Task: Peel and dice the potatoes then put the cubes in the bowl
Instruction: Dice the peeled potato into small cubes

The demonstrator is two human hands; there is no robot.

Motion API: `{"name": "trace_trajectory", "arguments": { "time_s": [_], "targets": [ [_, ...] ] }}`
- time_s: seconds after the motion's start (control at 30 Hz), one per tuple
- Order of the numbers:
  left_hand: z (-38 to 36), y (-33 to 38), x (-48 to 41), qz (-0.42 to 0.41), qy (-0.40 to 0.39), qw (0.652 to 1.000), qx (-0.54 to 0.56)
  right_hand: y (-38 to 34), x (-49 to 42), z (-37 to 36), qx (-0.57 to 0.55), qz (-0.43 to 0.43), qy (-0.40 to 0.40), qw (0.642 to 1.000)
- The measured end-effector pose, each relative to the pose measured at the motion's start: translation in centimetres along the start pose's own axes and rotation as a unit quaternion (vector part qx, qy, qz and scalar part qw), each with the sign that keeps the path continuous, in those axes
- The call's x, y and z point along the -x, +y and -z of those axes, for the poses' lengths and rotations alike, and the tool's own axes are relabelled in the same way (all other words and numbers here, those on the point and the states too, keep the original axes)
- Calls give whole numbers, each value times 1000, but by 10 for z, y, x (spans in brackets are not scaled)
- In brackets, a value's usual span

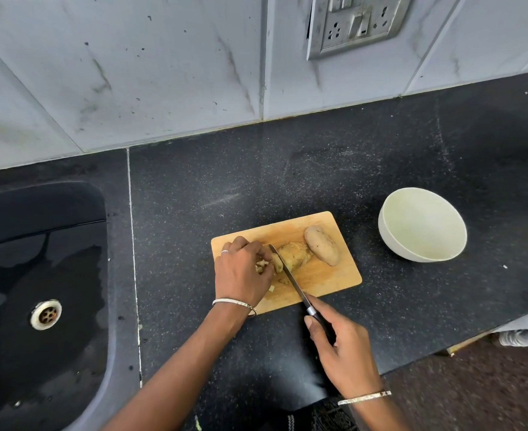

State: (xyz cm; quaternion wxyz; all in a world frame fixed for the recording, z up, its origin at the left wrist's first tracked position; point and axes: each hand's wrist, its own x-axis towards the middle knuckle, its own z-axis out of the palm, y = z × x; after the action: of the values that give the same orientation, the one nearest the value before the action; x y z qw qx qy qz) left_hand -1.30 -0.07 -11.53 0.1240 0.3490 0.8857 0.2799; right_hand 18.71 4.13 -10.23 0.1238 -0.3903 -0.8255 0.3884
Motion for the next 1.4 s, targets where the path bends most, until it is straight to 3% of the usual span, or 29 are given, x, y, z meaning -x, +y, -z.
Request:
{"name": "trace_trajectory", "arguments": {
  "time_s": [0.23,0.4,0.77,1.4],
  "targets": [
    [0,-3,2,39,9,999,28,1,0,-1,1,3,-1,1000],
    [2,-1,4,16,24,998,48,0,1,-2,5,17,8,1000],
    [13,11,-5,37,-56,992,-111,8,2,-8,-5,-9,-3,1000],
    [9,16,-15,-9,-54,988,-147,18,9,-4,-28,-27,-10,999]
  ]
}}
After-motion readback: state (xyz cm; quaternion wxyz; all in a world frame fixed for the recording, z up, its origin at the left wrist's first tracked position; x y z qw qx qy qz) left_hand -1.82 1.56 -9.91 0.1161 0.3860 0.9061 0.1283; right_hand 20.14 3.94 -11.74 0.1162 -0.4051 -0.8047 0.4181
